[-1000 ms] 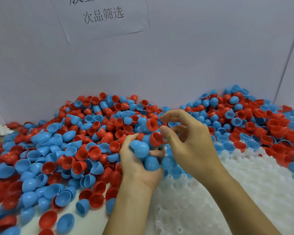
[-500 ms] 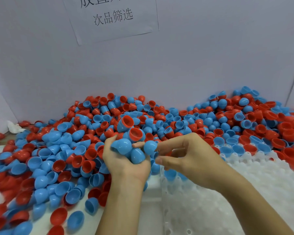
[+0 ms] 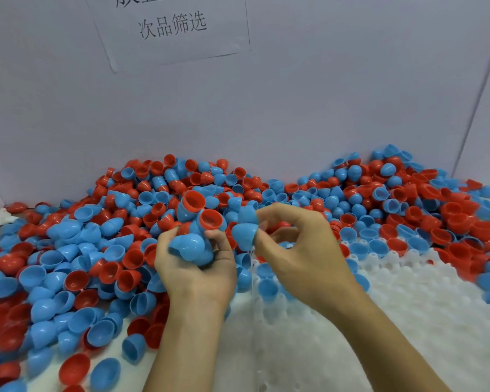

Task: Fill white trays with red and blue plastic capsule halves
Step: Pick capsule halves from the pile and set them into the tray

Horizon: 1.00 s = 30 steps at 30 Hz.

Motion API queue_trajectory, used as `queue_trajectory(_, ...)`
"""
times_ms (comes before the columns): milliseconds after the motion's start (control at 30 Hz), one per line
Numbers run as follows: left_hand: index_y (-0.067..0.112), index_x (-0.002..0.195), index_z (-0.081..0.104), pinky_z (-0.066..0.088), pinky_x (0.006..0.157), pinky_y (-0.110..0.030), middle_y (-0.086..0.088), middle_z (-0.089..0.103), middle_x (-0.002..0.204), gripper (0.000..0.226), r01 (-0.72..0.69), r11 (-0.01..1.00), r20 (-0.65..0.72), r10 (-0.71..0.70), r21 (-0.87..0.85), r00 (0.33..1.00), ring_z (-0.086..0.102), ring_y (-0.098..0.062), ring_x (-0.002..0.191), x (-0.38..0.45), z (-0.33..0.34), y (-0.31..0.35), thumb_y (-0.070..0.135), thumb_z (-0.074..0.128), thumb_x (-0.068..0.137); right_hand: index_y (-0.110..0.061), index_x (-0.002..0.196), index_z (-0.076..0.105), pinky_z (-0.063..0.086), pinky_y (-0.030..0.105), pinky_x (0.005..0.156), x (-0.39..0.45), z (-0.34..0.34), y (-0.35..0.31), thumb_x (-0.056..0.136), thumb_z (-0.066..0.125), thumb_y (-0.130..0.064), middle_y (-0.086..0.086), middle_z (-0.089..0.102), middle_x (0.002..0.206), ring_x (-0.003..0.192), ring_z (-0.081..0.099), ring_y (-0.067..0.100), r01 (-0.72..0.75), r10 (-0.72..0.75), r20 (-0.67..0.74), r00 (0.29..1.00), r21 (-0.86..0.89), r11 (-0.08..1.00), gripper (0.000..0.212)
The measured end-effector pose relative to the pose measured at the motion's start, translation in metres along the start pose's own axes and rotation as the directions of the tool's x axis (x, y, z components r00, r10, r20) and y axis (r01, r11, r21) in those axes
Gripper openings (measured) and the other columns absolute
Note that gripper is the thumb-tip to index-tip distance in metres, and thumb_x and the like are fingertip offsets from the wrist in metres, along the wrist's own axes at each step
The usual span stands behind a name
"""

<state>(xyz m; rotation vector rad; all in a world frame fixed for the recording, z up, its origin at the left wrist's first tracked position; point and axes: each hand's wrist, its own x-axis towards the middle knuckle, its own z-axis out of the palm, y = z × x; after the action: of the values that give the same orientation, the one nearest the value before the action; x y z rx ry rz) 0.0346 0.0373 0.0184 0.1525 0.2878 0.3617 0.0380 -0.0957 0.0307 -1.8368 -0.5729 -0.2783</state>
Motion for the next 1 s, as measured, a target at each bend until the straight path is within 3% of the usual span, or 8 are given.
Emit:
queue_trajectory(133, 0.011, 0.089, 0.063, 0.047, 0.043, -0.018, -0.002, 0.063, 0.083, 0.011, 0.038, 0.998, 0.000, -0.038, -0.044, 0.999, 0.060, -0.014, 0.066, -0.002, 0.001, 0.001, 0.021, 0.060, 0.088, -0.031, 0.088, 0.063, 0.051, 0.019, 0.045, 0.007, -0.068, 0.008, 0.091, 0.068, -0.018, -0.013, 0.072, 0.074, 0.053, 0.069, 0.006, -0.126, 0.128, -0.007, 0.992, -0.220, 0.967, 0.014)
queue_trajectory(267, 0.012, 0.095, 0.059, 0.046, 0.042, -0.018, 0.001, 0.057, 0.087, 0.011, 0.056, 0.998, 0.005, -0.056, 0.007, 0.998, 0.055, -0.012, 0.066, -0.003, 0.000, -0.003, 0.021, 0.060, 0.087, -0.028, 0.094, 0.069, 0.043, 0.010, 0.040, 0.001, -0.128, 0.031, 0.087, 0.075, -0.023, -0.007, 0.069, 0.058, 0.050, 0.064, -0.001, -0.333, 0.391, -0.049, 0.919, -0.627, 0.704, 0.010)
queue_trajectory(367, 0.011, 0.089, 0.061, 0.045, 0.042, -0.017, 0.000, 0.059, 0.080, 0.010, 0.069, 0.997, -0.001, -0.069, 0.031, 0.998, 0.055, -0.012, 0.065, -0.003, 0.001, -0.005, 0.020, 0.061, 0.086, -0.026, 0.101, 0.073, 0.045, 0.013, 0.053, -0.001, -0.128, 0.053, 0.087, 0.076, -0.017, -0.003, 0.070, 0.092, 0.065, 0.066, 0.006, -0.383, 0.589, -0.002, 0.808, -0.761, 0.524, 0.018)
queue_trajectory(467, 0.011, 0.081, 0.063, 0.045, 0.041, -0.017, -0.001, 0.060, 0.074, 0.009, 0.099, 0.994, -0.017, -0.098, 0.041, 0.995, 0.056, -0.012, 0.062, -0.005, 0.003, -0.008, 0.019, 0.062, 0.085, -0.024, 0.110, 0.072, 0.039, 0.016, 0.054, 0.002, -0.115, 0.068, 0.088, 0.069, -0.004, 0.003, 0.062, 0.105, 0.078, 0.057, 0.014, -0.362, 0.616, 0.010, 0.787, -0.802, 0.476, 0.030)
queue_trajectory(633, 0.010, 0.074, 0.062, 0.045, 0.040, -0.017, -0.002, 0.059, 0.064, 0.014, 0.125, 0.990, -0.030, -0.123, 0.062, 0.992, 0.055, -0.012, 0.048, -0.010, 0.005, -0.011, 0.018, 0.061, 0.086, -0.030, 0.116, 0.068, 0.040, 0.013, 0.044, 0.001, -0.124, 0.061, 0.092, 0.061, -0.007, -0.011, 0.054, 0.085, 0.067, 0.054, 0.005, -0.334, 0.610, 0.047, 0.791, -0.802, 0.495, 0.034)
queue_trajectory(700, 0.010, 0.070, 0.064, 0.045, 0.040, -0.017, -0.002, 0.061, 0.063, 0.019, 0.135, 0.988, -0.032, -0.133, 0.079, 0.991, 0.055, -0.012, 0.046, -0.011, 0.007, -0.013, 0.017, 0.061, 0.087, -0.030, 0.115, 0.067, 0.043, 0.016, 0.050, 0.002, -0.122, 0.051, 0.095, 0.062, -0.012, -0.009, 0.059, 0.081, 0.062, 0.054, 0.006, -0.282, 0.459, 0.019, 0.888, -0.767, 0.577, 0.028)
queue_trajectory(833, 0.012, 0.064, 0.062, 0.043, 0.040, -0.017, 0.000, 0.057, 0.062, 0.022, 0.148, 0.976, -0.030, -0.145, 0.158, 0.989, 0.053, -0.011, 0.047, -0.012, 0.007, -0.017, 0.015, 0.060, 0.086, -0.033, 0.089, 0.070, 0.053, 0.029, 0.057, 0.008, -0.080, 0.018, 0.093, 0.065, -0.026, -0.001, 0.066, 0.064, 0.061, 0.062, 0.018, -0.033, 0.023, -0.030, 0.999, -0.409, 0.912, 0.009)
queue_trajectory(1000, 0.012, 0.082, 0.061, 0.041, 0.036, -0.019, -0.003, 0.056, 0.073, 0.006, 0.219, 0.908, 0.056, -0.254, 0.356, 0.965, 0.054, -0.012, 0.056, -0.014, 0.008, -0.022, 0.015, 0.058, 0.086, -0.028, 0.093, 0.066, 0.046, 0.015, 0.054, 0.007, -0.020, 0.001, 0.092, 0.069, -0.019, -0.005, 0.064, 0.070, 0.060, 0.061, 0.010, 0.092, -0.100, -0.124, 0.987, -0.070, 0.993, 0.010)
